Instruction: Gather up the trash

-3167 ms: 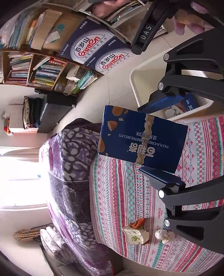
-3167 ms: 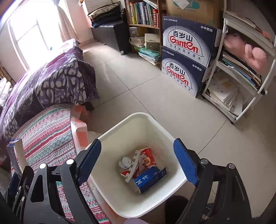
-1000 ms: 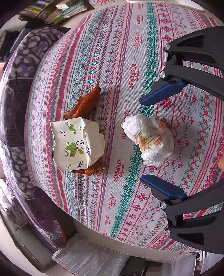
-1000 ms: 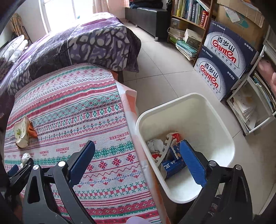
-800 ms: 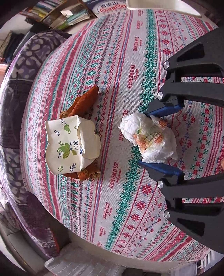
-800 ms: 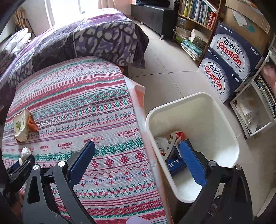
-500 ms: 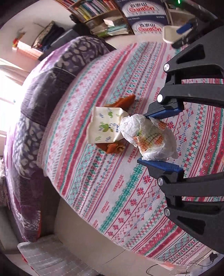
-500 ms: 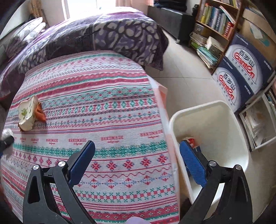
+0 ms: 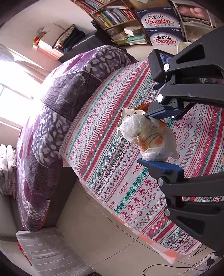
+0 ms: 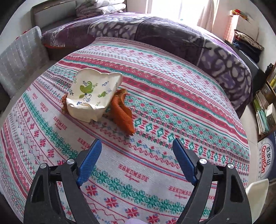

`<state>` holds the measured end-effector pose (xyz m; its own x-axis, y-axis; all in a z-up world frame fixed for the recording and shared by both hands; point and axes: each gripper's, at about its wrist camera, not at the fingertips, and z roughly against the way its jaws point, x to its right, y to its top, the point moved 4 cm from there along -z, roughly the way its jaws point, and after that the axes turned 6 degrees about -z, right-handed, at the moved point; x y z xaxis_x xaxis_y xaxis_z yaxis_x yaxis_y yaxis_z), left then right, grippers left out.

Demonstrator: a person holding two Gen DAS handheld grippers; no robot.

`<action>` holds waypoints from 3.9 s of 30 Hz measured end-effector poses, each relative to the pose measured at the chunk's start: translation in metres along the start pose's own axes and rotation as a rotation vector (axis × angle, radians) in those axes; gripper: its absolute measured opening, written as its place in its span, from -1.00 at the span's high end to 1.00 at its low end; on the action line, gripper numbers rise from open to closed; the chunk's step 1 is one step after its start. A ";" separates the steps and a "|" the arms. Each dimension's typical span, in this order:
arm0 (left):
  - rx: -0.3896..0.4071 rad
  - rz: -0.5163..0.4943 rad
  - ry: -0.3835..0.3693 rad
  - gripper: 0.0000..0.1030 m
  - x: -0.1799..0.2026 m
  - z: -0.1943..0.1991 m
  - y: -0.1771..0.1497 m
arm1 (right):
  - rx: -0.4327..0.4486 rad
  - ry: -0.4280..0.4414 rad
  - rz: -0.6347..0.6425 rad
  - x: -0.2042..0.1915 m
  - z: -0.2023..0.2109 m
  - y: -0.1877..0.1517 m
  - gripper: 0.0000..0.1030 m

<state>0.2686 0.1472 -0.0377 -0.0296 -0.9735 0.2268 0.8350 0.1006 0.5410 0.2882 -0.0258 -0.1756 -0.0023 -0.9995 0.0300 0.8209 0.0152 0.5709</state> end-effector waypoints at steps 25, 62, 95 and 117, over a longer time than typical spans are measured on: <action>0.046 -0.017 0.052 0.16 0.008 0.000 -0.002 | -0.026 0.008 -0.191 0.026 -0.002 0.020 0.71; 0.029 -0.210 0.075 0.16 0.092 -0.024 -0.048 | 0.059 -0.123 -0.457 0.132 0.118 -0.036 0.71; 0.021 -0.269 0.046 0.14 0.131 -0.035 -0.063 | -0.089 -0.137 -0.554 0.216 0.057 -0.052 -0.10; 0.035 -0.189 0.070 0.14 0.099 -0.032 -0.051 | -0.016 -0.185 -0.527 0.184 0.042 -0.018 0.68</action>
<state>0.2410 0.0395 -0.0691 -0.1445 -0.9875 0.0625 0.7989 -0.0791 0.5963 0.2487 -0.2094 -0.1456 -0.5142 -0.8504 -0.1115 0.6902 -0.4875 0.5348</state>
